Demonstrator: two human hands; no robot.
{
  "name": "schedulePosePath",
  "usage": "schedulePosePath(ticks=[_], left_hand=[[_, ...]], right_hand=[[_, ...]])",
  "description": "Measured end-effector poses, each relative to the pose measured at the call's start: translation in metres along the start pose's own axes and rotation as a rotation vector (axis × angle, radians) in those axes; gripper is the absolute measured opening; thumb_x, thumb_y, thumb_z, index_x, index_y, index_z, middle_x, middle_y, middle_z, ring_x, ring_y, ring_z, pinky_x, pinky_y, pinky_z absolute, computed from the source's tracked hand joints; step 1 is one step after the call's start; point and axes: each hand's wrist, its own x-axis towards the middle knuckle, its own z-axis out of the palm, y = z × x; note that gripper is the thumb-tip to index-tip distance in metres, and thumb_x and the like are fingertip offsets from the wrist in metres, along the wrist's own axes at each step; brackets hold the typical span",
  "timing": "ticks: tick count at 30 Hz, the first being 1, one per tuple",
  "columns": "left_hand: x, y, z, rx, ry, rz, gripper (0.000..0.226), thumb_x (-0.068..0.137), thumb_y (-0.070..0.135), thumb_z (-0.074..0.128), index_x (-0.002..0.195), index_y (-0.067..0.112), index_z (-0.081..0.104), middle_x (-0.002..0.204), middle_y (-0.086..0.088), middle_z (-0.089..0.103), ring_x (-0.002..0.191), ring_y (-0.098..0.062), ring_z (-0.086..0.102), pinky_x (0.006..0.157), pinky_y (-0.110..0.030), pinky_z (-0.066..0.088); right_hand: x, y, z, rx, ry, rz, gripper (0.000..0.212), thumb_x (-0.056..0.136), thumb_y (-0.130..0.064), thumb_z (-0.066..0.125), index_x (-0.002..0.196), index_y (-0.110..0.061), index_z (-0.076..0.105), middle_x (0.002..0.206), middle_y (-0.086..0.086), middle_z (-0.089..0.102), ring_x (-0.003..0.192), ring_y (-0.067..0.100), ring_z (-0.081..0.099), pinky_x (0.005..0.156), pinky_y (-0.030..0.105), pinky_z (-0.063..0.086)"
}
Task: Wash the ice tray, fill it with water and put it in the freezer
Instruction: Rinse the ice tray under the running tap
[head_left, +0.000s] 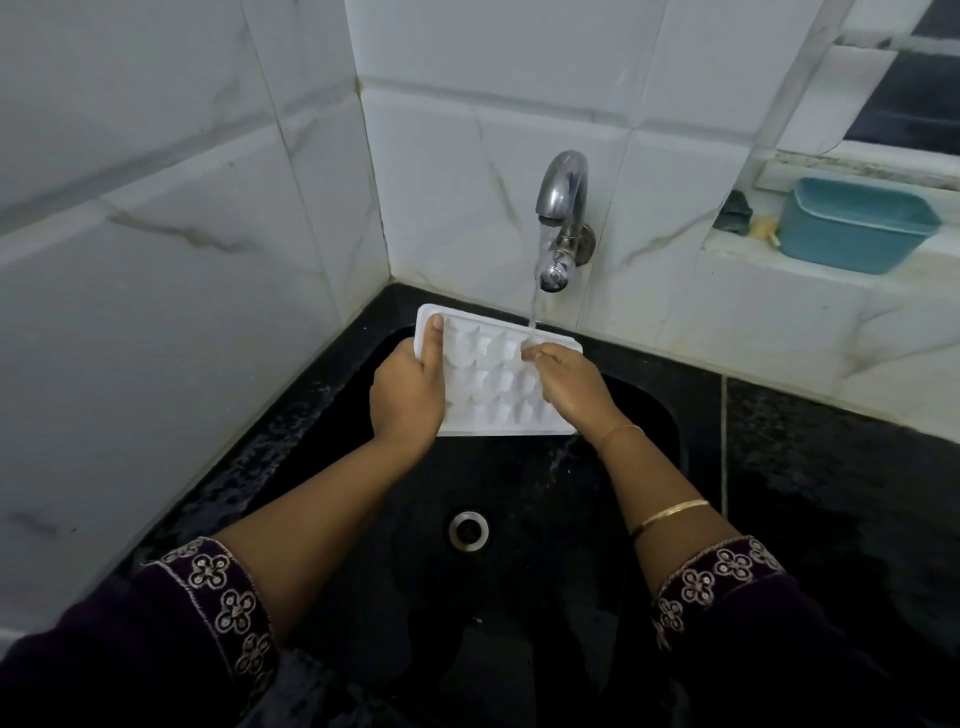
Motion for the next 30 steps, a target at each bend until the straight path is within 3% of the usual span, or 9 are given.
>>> schedulePosePath(ticks=[2,5,11,15,18,22,25,28,30], left_hand=[[-0.002,0.0,0.004,-0.025,-0.013,-0.066,0.055,0.098,0.053,0.029,0.06,0.014,0.038,0.062,0.003,0.045,0.057,-0.01,0.043,0.051,-0.027,0.03],[0.004,0.003,0.004,-0.058,-0.014,-0.13,0.057,0.097,0.055,0.028,0.059,0.014,0.037,0.061,0.002,0.044,0.056,-0.011,0.042,0.05,-0.028,0.029],[0.004,-0.001,0.003,-0.083,-0.037,-0.18,0.059,0.096,0.056,0.028,0.059,0.012,0.036,0.061,0.0,0.044,0.055,-0.012,0.042,0.051,-0.027,0.03],[0.004,0.001,0.002,-0.107,-0.024,-0.205,0.06,0.097,0.056,0.028,0.058,0.012,0.036,0.061,0.0,0.044,0.057,-0.014,0.042,0.051,-0.027,0.03],[0.01,0.0,-0.003,-0.1,-0.008,-0.196,0.059,0.096,0.057,0.028,0.057,0.012,0.036,0.061,0.0,0.043,0.056,-0.013,0.041,0.051,-0.027,0.03],[0.008,-0.007,-0.004,-0.083,-0.006,-0.198,0.061,0.096,0.058,0.027,0.059,0.011,0.04,0.063,-0.001,0.046,0.058,-0.014,0.044,0.052,-0.027,0.031],[0.009,-0.009,-0.009,-0.098,0.011,-0.212,0.061,0.096,0.057,0.027,0.058,0.012,0.04,0.063,-0.001,0.046,0.058,-0.014,0.044,0.051,-0.028,0.03],[0.009,-0.009,-0.013,-0.103,0.014,-0.214,0.06,0.096,0.057,0.028,0.057,0.013,0.038,0.062,-0.001,0.045,0.057,-0.014,0.042,0.051,-0.029,0.029],[0.006,-0.011,-0.013,-0.107,0.007,-0.211,0.06,0.096,0.056,0.028,0.056,0.013,0.038,0.061,-0.001,0.044,0.056,-0.013,0.041,0.051,-0.029,0.029]], right_hand=[[0.002,-0.004,0.002,-0.027,0.021,0.009,0.035,0.098,-0.024,0.036,0.121,-0.016,0.061,0.125,-0.002,0.06,0.101,0.017,0.054,0.103,0.037,0.042],[0.002,-0.006,0.004,-0.072,-0.068,-0.013,0.042,0.099,-0.022,0.032,0.138,-0.017,0.047,0.112,-0.002,0.054,0.096,0.013,0.043,0.098,0.026,0.037],[0.006,-0.007,-0.005,-0.164,0.011,0.018,0.035,0.097,-0.03,0.035,0.114,-0.023,0.064,0.127,-0.005,0.06,0.11,0.016,0.055,0.091,0.025,0.037],[0.001,-0.009,-0.002,-0.161,-0.051,-0.025,0.038,0.1,-0.025,0.032,0.129,-0.016,0.056,0.134,-0.003,0.055,0.118,0.016,0.051,0.097,0.023,0.034],[0.0,-0.007,-0.002,-0.114,-0.105,-0.04,0.038,0.099,-0.018,0.032,0.131,-0.015,0.053,0.118,-0.001,0.058,0.094,0.013,0.048,0.086,0.02,0.038],[0.004,-0.009,-0.005,0.177,0.081,0.013,0.027,0.095,-0.013,0.038,0.095,-0.016,0.065,0.073,-0.011,0.052,0.054,0.003,0.046,0.043,0.008,0.033],[0.01,-0.001,-0.007,0.169,0.218,0.016,0.028,0.093,-0.013,0.038,0.085,-0.019,0.064,0.066,-0.011,0.047,0.065,0.011,0.047,0.059,0.021,0.037],[0.012,0.001,-0.004,0.016,0.095,0.067,0.027,0.094,-0.018,0.039,0.086,-0.017,0.065,0.067,-0.006,0.048,0.077,0.02,0.047,0.069,0.026,0.036],[0.013,-0.002,-0.001,-0.092,0.03,0.055,0.033,0.096,-0.022,0.038,0.07,-0.018,0.057,0.072,0.001,0.049,0.075,0.022,0.047,0.071,0.028,0.034]])
